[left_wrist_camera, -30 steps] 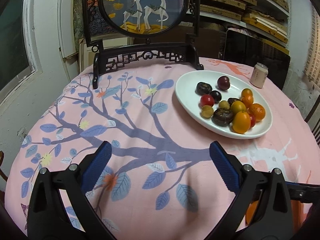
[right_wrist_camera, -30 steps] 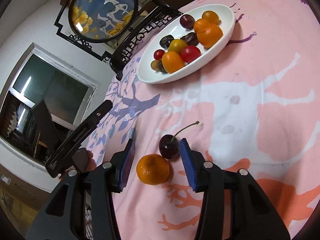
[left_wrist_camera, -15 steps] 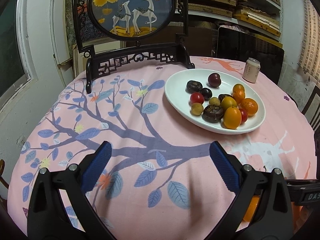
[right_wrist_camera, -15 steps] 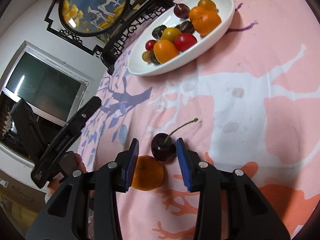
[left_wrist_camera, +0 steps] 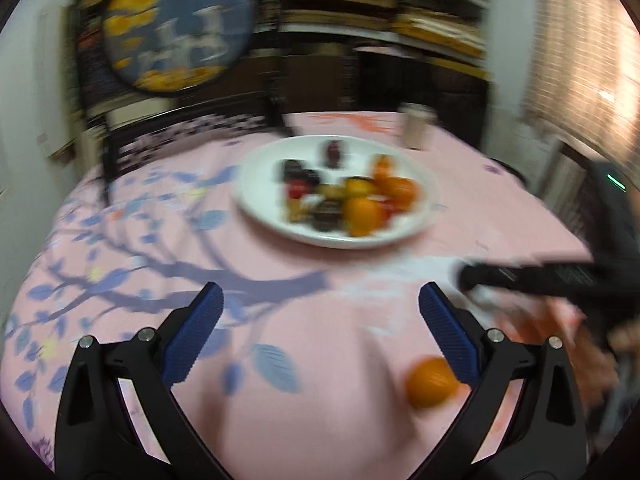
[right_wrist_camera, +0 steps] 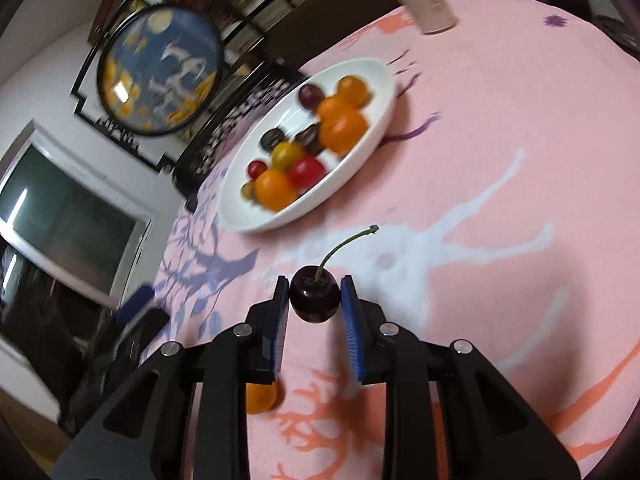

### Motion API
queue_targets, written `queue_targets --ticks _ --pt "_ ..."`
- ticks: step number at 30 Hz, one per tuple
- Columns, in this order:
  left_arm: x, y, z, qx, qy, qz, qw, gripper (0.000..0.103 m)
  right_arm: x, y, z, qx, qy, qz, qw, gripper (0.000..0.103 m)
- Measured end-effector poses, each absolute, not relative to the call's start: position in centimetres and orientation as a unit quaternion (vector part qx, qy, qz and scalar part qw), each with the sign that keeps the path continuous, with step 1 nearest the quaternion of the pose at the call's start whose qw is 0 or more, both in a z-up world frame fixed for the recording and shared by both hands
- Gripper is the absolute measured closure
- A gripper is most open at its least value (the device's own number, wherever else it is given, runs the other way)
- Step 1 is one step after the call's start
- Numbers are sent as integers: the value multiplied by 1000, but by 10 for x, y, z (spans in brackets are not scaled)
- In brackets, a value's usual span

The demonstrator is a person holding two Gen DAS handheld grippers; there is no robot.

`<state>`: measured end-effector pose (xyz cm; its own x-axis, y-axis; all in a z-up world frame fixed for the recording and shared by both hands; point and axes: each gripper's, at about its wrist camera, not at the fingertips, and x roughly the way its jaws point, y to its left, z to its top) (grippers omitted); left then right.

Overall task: Organize fruits
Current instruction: 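Grasp the stemmed dark cherry with the right gripper, then grasp the last tangerine with the left gripper while the right holds the cherry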

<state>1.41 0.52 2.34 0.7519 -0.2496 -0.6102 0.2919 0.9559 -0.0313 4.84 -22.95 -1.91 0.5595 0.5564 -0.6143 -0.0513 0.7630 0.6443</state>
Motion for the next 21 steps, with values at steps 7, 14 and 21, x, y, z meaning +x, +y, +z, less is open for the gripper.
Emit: queue_targets --ticks 7,14,21 --pt "-26 -51 5 159 283 -211 922 4 52 -248 -20 320 428 171 828 76" --pt "-17 -59 -11 163 324 -244 899 43 53 -245 -24 320 442 175 820 76" --pt "-7 -63 -24 159 367 -256 880 62 52 -246 -23 323 440 178 818 76"
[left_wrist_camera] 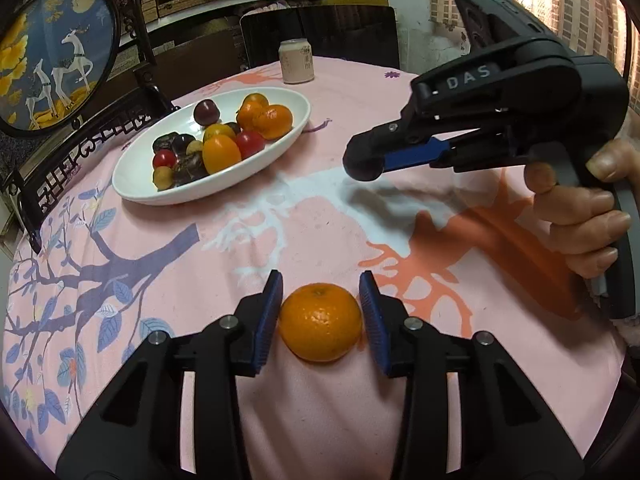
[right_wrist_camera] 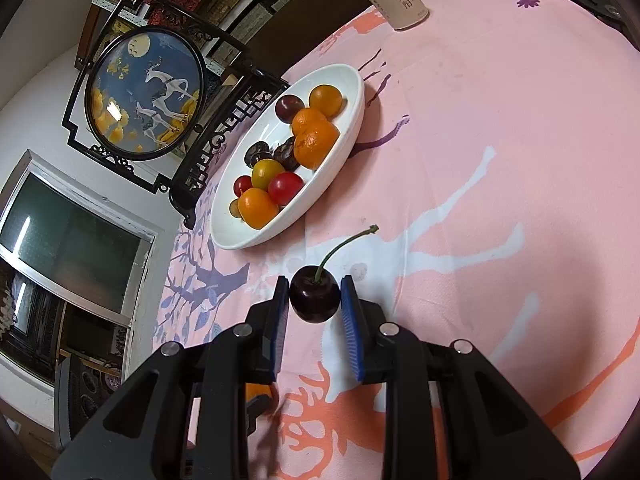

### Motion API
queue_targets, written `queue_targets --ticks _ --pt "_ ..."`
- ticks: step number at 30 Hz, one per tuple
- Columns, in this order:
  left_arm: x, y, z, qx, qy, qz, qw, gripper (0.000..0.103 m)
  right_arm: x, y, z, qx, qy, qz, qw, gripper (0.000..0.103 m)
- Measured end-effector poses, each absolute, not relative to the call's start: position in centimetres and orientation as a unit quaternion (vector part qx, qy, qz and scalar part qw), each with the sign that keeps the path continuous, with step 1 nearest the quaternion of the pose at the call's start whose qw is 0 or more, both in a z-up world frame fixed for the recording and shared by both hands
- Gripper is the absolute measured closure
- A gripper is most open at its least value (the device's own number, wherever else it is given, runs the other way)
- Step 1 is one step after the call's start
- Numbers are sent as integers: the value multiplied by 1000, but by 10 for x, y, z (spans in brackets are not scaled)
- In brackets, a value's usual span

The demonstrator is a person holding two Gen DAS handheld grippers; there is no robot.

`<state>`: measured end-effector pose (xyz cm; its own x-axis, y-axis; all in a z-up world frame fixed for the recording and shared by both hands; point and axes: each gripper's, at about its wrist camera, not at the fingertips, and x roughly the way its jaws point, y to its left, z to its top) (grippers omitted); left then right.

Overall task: Organize fruits
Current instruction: 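Grasp the last tangerine with the left gripper while the right holds the cherry, then carry tangerine and cherry onto the white plate and open both grippers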

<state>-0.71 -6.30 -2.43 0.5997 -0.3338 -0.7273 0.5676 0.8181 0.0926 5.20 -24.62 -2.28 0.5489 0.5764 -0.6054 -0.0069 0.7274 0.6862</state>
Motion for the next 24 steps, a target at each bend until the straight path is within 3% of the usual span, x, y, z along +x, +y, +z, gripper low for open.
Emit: queue_targets --ticks 12,24 --pt "2 -51 -33 135 411 -237 870 61 52 -246 -26 322 445 178 817 76" --pt "16 -27 4 91 354 -181 913 63 47 -247 -16 303 415 160 843 76"
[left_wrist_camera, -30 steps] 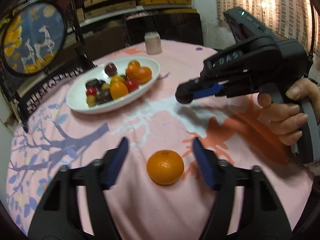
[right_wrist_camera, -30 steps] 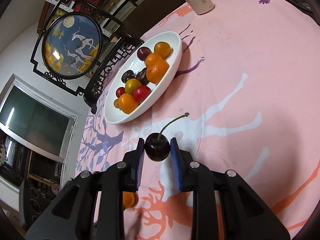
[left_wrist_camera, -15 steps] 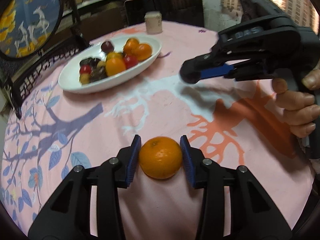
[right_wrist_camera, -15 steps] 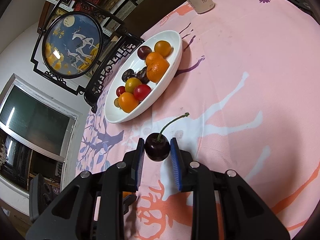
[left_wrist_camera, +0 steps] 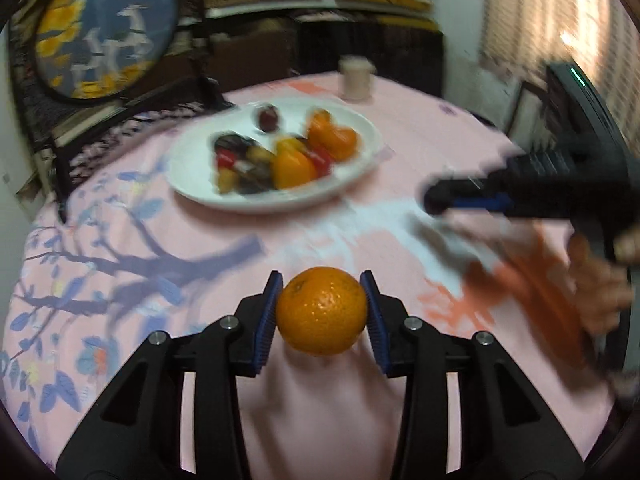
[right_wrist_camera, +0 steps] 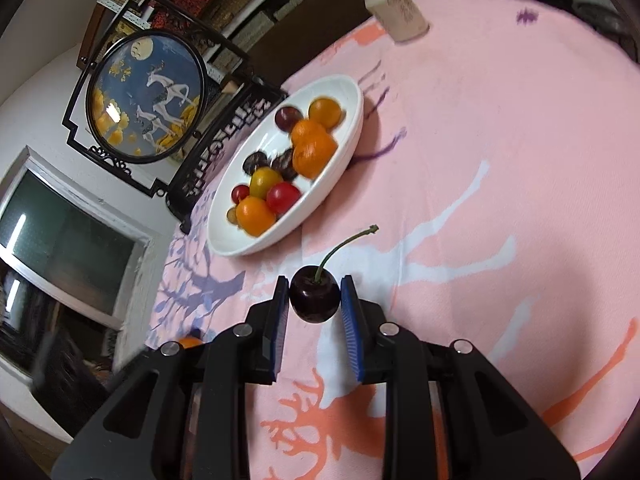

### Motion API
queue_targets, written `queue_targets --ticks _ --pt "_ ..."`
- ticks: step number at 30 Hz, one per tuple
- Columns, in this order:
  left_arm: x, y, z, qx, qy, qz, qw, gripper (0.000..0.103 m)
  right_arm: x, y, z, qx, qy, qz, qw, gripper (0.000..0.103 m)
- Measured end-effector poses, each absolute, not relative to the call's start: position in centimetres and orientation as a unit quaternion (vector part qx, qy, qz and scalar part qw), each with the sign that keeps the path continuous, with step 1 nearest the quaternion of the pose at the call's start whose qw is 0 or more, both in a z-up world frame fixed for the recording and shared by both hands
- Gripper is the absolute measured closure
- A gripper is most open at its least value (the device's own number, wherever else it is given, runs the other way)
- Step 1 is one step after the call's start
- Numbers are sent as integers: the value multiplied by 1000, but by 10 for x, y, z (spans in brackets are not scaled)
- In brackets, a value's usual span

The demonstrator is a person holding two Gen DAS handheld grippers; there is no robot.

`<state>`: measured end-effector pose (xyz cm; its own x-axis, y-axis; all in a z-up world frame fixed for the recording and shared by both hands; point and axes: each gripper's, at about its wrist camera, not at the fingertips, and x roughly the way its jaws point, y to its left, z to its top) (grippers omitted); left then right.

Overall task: Organize fruits
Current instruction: 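Carry tangerine and cherry onto the white plate and open both grippers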

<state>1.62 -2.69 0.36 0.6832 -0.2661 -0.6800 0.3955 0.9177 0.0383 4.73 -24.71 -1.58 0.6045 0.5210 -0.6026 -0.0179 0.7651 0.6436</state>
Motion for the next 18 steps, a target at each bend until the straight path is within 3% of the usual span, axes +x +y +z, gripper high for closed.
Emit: queue_targets --ticks 10,14,18 --pt "115 23 71 -2 314 -63 948 63 94 -236 61 238 347 151 894 76" --pt "159 20 70 -16 313 -35 949 63 134 -216 77 229 334 162 900 76" --pt "195 15 45 -17 341 -23 940 63 180 -195 57 210 356 149 898 76"
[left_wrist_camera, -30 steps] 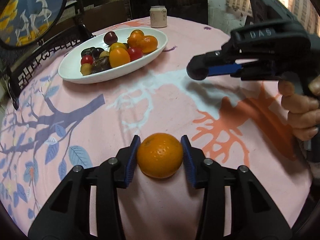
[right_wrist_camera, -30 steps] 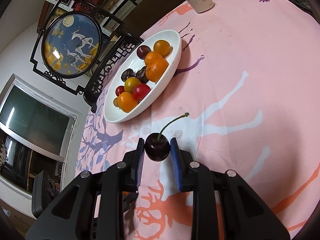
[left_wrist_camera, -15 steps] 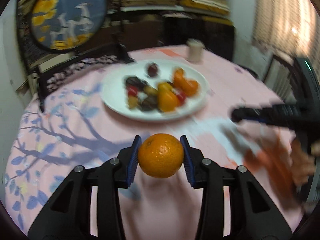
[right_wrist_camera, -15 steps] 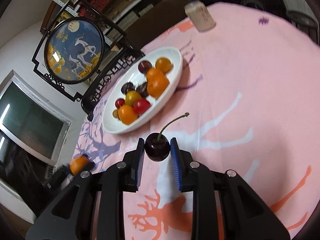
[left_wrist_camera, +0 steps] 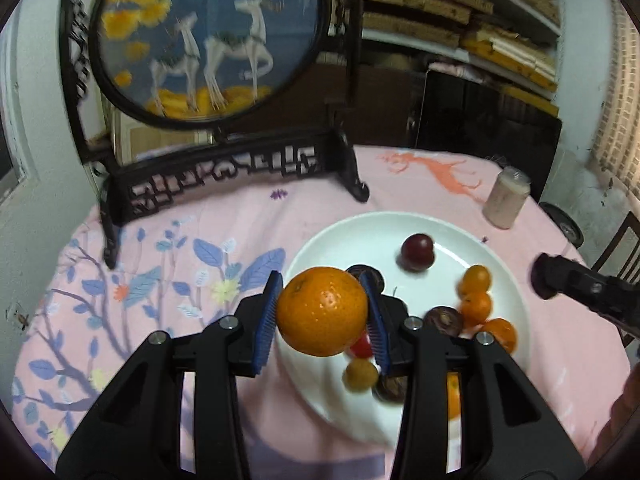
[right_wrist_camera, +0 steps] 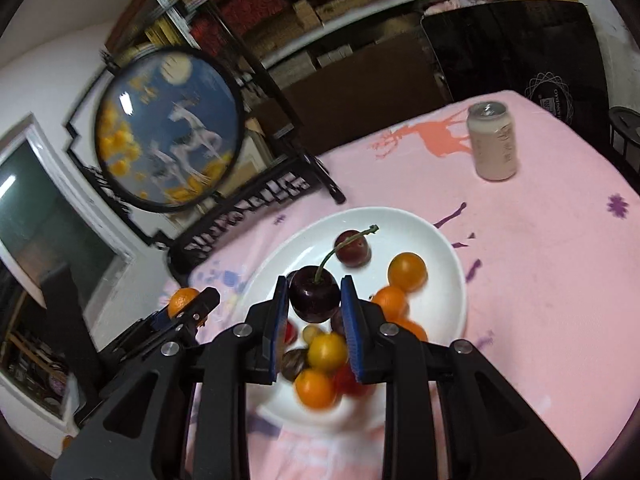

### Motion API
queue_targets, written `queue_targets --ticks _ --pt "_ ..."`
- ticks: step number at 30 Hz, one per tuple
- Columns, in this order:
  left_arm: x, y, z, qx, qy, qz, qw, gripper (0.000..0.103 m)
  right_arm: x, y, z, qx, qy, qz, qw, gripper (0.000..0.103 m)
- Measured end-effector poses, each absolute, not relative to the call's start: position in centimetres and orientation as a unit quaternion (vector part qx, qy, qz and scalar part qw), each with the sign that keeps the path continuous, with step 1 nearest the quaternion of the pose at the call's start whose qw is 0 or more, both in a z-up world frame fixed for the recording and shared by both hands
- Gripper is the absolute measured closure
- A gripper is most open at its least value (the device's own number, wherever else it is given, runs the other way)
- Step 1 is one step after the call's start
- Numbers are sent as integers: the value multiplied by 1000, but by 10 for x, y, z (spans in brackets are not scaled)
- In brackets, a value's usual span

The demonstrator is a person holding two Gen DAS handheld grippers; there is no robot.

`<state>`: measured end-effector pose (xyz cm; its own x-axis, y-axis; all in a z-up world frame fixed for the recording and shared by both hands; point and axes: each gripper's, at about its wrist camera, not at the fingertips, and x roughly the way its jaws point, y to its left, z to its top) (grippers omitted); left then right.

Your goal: Organize fruits

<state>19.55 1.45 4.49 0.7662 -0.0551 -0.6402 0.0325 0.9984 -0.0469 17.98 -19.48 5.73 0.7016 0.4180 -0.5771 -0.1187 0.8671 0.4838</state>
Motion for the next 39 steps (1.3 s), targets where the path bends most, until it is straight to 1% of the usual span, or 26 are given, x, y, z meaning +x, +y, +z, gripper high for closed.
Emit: queue_targets --ticks 7,8,9,10,11,18,23,24,26,27,30,34,35,36,37,39 --pt "233 16 11 -12 374 -23 927 62 234 -180 18 183 394 143 889 76" --pt "235 17 7 -14 378 -23 926 62 238 -178 14 177 399 142 888 74" --pt "236 17 5 -16 380 -23 925 61 241 -177 10 172 407 137 887 66" --pt "237 18 4 -17 379 -24 925 54 242 -178 7 170 412 132 886 58" --pt "236 18 4 -18 377 -25 926 50 239 -181 7 174 405 131 888 57" --pt "221 18 25 -23 347 -18 937 40 219 -191 34 187 365 137 901 56" --pt "198 20 39 -32 338 -14 940 35 191 -182 58 168 348 144 911 52" --pt "187 18 42 -28 332 -15 943 33 183 -180 61 162 344 144 914 49" --pt "168 17 44 -17 321 -9 947 22 168 -175 68 151 335 146 918 47" --pt "157 16 43 -10 315 -1 949 18 158 -174 69 148 332 149 920 47" --pt "126 15 39 -3 308 10 951 11 131 -173 65 134 328 145 924 46" --pt "89 8 35 8 300 15 954 4 88 -179 48 94 315 116 937 36" --pt "79 6 35 16 293 21 956 2 80 -181 44 87 312 107 940 35" --pt "70 5 35 21 285 28 958 2 70 -183 38 78 310 100 942 33" --pt "64 4 35 24 282 32 959 2 65 -184 34 74 310 97 943 27" --pt "56 4 34 26 282 38 958 2 53 -188 22 68 312 90 943 26"
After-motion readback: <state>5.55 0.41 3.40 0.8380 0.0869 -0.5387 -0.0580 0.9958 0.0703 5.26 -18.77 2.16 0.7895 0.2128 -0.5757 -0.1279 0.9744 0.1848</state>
